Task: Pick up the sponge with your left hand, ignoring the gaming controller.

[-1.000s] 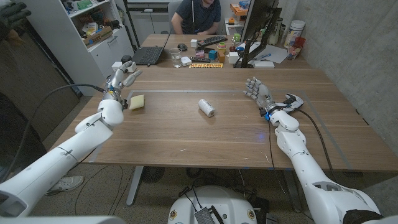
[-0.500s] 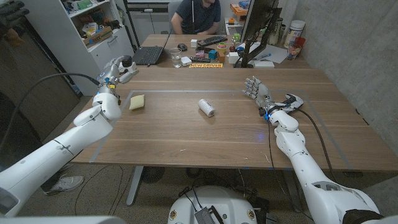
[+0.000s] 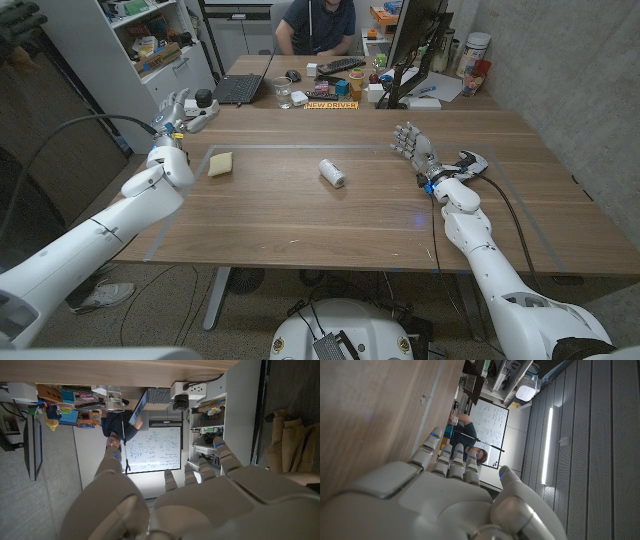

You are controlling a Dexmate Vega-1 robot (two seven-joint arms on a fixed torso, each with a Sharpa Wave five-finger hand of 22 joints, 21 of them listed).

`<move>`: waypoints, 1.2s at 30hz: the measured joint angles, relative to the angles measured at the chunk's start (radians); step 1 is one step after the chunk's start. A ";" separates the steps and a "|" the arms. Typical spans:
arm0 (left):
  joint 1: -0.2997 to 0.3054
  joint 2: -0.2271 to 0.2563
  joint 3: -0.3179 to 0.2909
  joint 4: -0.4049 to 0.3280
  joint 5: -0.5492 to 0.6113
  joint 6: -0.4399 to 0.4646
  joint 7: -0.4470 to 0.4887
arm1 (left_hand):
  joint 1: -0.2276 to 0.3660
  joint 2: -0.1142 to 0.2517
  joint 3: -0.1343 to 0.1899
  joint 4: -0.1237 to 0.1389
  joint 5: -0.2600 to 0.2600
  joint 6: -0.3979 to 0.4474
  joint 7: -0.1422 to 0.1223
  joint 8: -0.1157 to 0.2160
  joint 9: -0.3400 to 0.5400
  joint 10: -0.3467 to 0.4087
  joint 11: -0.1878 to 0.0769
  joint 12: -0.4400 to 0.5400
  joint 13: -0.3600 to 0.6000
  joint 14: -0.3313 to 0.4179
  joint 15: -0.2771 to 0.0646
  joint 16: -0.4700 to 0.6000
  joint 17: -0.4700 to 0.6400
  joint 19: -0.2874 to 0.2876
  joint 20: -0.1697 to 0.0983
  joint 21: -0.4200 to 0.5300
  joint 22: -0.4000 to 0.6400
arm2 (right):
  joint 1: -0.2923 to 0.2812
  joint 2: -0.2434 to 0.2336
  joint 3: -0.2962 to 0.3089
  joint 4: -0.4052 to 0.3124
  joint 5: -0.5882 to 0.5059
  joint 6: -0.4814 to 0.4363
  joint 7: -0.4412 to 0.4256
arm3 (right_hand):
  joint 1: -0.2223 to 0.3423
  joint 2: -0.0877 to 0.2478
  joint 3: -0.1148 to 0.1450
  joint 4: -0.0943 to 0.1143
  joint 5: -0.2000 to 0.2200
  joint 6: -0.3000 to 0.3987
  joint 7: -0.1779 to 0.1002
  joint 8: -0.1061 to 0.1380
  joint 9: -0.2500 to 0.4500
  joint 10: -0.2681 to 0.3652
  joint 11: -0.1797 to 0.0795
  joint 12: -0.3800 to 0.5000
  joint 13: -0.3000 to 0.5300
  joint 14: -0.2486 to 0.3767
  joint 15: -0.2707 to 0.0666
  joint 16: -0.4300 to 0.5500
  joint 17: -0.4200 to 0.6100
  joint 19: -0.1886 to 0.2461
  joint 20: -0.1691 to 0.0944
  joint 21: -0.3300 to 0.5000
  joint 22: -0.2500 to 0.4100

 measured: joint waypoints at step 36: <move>-0.175 -0.011 0.180 0.160 -0.010 -0.005 -0.213 | 0.000 -0.016 -0.033 -0.003 0.015 -0.052 -0.005 0.000 0.000 -0.010 0.015 0.012 0.000 -0.005 0.005 0.004 0.000 0.015 0.004 -0.004 0.000 | -0.003 -0.016 -0.022 -0.010 -0.004 0.037 0.000 | -0.014 -0.014 -0.011 0.003 0.004 0.000 0.000 0.000 0.000 0.002 0.002 0.000 0.000 0.001 0.001 0.000 0.000 0.004 0.004 0.000 0.000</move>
